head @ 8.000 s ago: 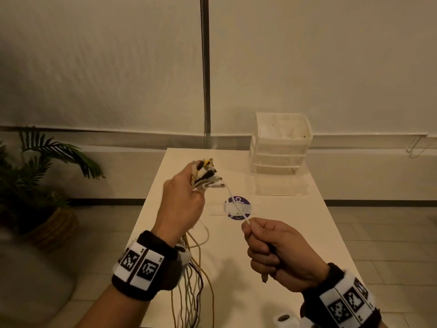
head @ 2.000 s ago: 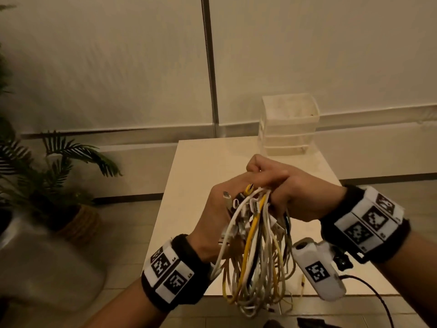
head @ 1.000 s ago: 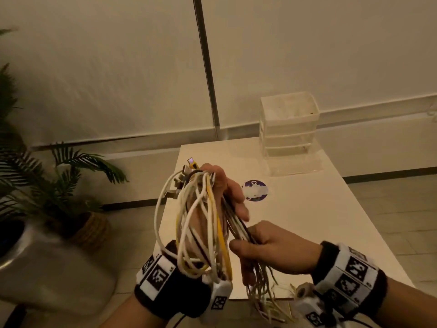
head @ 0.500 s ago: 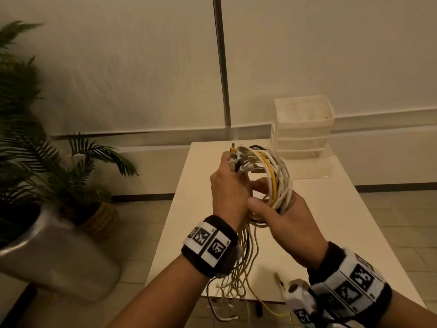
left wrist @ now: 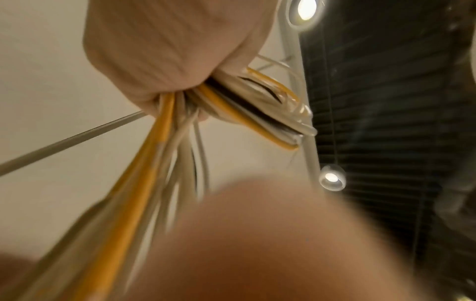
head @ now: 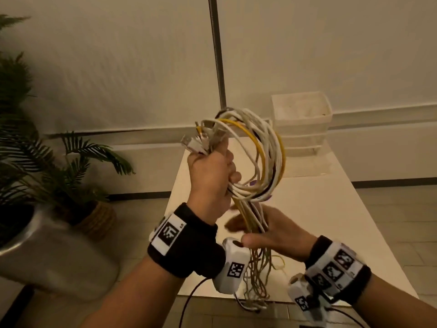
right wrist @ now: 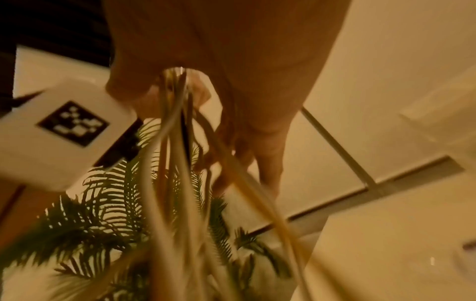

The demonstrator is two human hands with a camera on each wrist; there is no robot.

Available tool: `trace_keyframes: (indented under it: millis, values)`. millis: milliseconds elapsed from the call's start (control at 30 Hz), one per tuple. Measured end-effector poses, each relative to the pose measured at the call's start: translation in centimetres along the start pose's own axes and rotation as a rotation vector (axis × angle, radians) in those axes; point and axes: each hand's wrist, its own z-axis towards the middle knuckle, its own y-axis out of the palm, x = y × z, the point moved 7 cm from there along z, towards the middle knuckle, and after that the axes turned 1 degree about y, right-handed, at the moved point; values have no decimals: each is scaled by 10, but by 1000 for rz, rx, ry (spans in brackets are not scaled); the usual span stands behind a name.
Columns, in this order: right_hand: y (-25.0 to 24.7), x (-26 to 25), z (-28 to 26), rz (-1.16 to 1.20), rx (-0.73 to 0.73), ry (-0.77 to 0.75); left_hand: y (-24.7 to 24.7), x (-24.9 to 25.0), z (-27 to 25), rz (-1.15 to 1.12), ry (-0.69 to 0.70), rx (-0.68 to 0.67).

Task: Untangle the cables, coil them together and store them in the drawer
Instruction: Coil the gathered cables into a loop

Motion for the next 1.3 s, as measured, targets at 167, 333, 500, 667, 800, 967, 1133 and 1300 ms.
trace_keyframes:
  millis: [167,333,500,667,800,967,1133,1300]
  values:
    - [13,10,-3,100,-11,128,-12,16,13,85,51,87]
    - [-3,14,-4,-248,-10,299,-37,13,21,340,159,178]
    - [-14,12,-3,-387,150,240,-56,22,36,580,280,277]
    - [-17,19,-2,-279,103,314,-63,38,47,844,448,301]
    - [-20,26,-7,-435,53,318,-59,40,43,982,531,290]
    - [-26,30,-17,-136,-93,332,-78,44,59,625,341,363]
    - [-23,38,-25,71,-184,335,-53,64,57,375,354,251]
    - [-8,42,-27,262,-244,308,-42,75,57,481,420,206]
